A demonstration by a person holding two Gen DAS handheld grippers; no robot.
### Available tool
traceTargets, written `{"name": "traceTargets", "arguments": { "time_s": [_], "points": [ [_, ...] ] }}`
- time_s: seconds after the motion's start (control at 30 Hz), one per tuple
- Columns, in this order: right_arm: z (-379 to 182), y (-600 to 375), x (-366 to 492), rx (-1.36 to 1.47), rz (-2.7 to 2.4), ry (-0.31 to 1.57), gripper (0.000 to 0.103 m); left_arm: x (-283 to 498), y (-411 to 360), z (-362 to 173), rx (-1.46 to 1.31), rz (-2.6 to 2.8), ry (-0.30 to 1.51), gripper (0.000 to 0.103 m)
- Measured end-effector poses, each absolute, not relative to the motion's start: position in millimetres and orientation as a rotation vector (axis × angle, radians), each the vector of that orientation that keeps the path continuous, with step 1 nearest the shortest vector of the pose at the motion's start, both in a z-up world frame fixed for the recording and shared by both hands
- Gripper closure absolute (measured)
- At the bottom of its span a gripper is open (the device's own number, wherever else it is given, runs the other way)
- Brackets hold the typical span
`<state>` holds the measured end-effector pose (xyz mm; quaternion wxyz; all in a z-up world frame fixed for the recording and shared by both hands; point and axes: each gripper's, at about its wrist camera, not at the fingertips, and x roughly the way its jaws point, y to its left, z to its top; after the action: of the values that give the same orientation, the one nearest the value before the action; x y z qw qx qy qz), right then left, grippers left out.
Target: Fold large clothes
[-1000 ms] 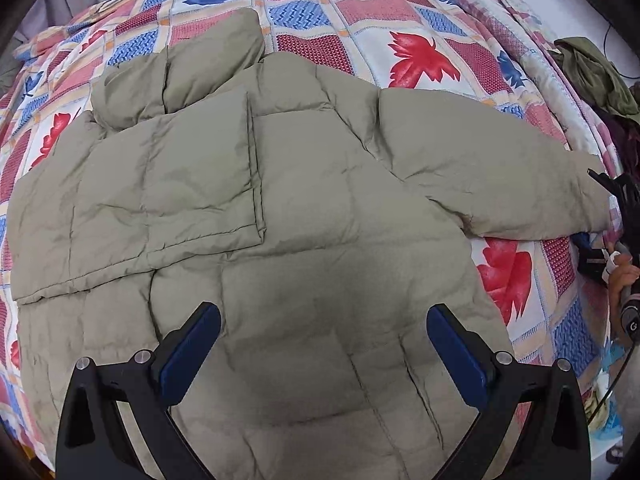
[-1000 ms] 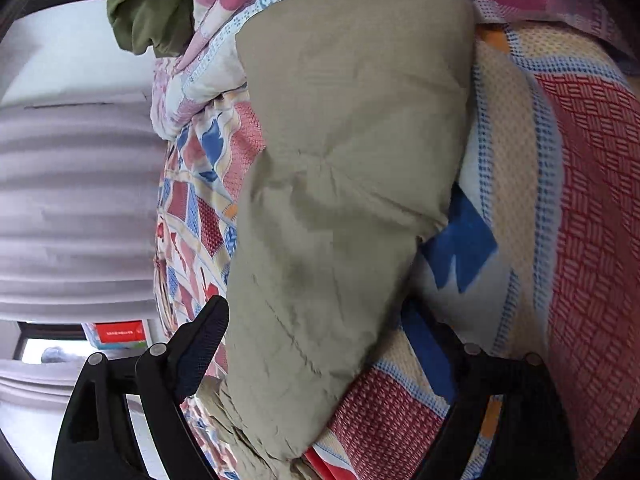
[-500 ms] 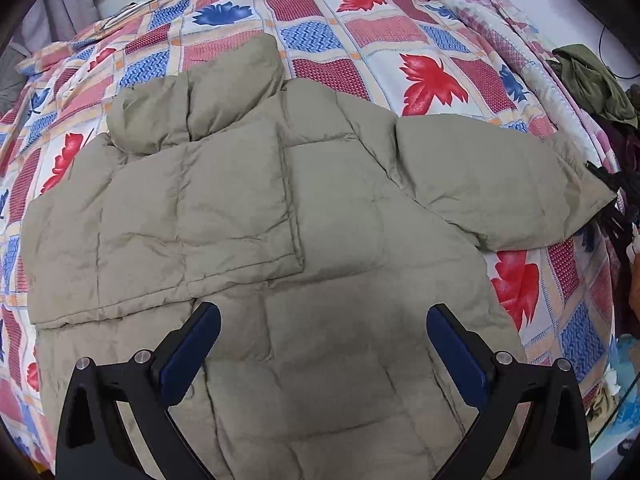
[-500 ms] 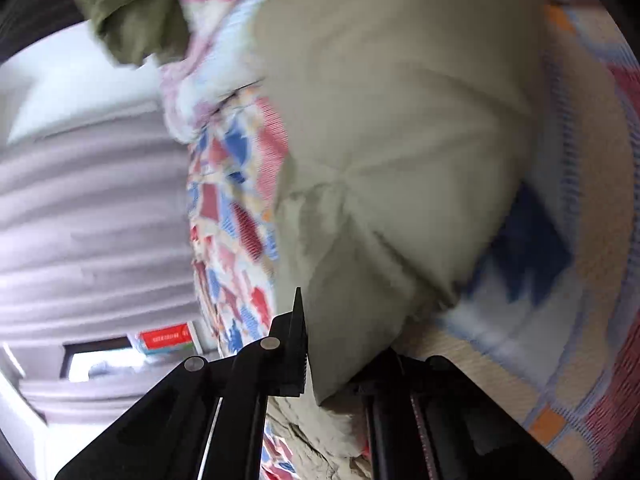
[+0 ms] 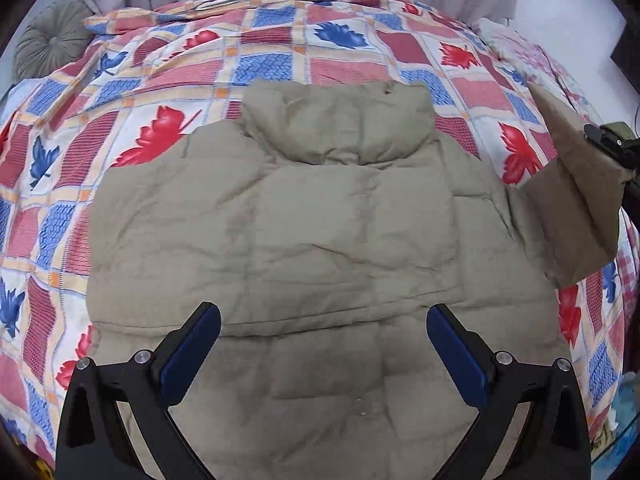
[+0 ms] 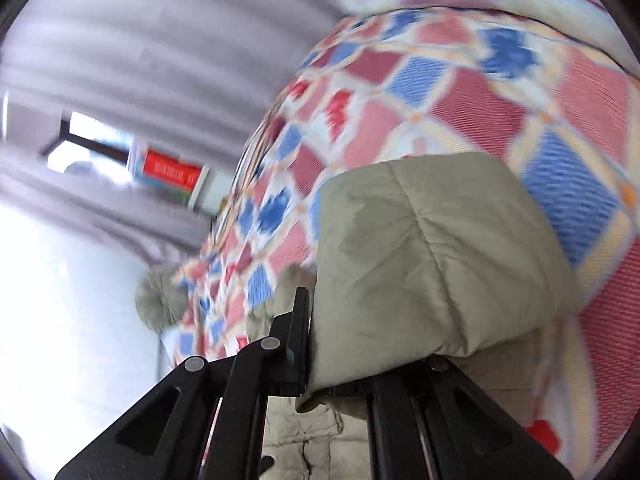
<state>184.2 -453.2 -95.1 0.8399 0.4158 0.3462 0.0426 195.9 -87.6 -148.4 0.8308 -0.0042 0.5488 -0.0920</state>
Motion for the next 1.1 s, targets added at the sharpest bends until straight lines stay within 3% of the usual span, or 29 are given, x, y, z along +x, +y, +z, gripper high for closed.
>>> {"name": "traceTargets", "arguments": {
  "time_s": [0.2, 0.37, 0.57, 0.73, 0.77, 0.8, 0.87, 1.1],
  "points": [
    [-109, -310, 228, 0.611, 0.216, 0.879, 0.095, 204, -13, -153, -0.023, -0.111, 1.138, 0.000],
    [-164, -231, 228, 0.465, 0.183, 1.035, 0.095, 210, 22, -162, 0.019, -0.080, 1.140, 0.000],
    [-218, -229, 215, 0.496, 0.093, 1.160, 0.095, 214, 28, -174, 0.181, -0.102, 1.132, 0.000],
    [-222, -238, 208, 0.545, 0.067, 1.200, 0.093, 214, 23, -182, 0.050, -0.155, 1.170, 0.000],
    [-219, -240, 205, 0.562, 0.073, 1.204, 0.081, 214, 19, -183, 0.025, -0.158, 1.174, 0.000],
    [-215, -242, 201, 0.585, 0.085, 1.200, 0.058, 216, 17, -184, -0.001, -0.165, 1.177, 0.000],
    [-202, -245, 192, 0.614, 0.090, 1.161, 0.036, 218, 11, -185, -0.036, -0.172, 1.177, 0.000],
    [-189, -306, 164, 0.900, -0.028, 1.023, 0.036, 227, 16, -180, -0.133, -0.181, 1.159, 0.000]
  ]
}}
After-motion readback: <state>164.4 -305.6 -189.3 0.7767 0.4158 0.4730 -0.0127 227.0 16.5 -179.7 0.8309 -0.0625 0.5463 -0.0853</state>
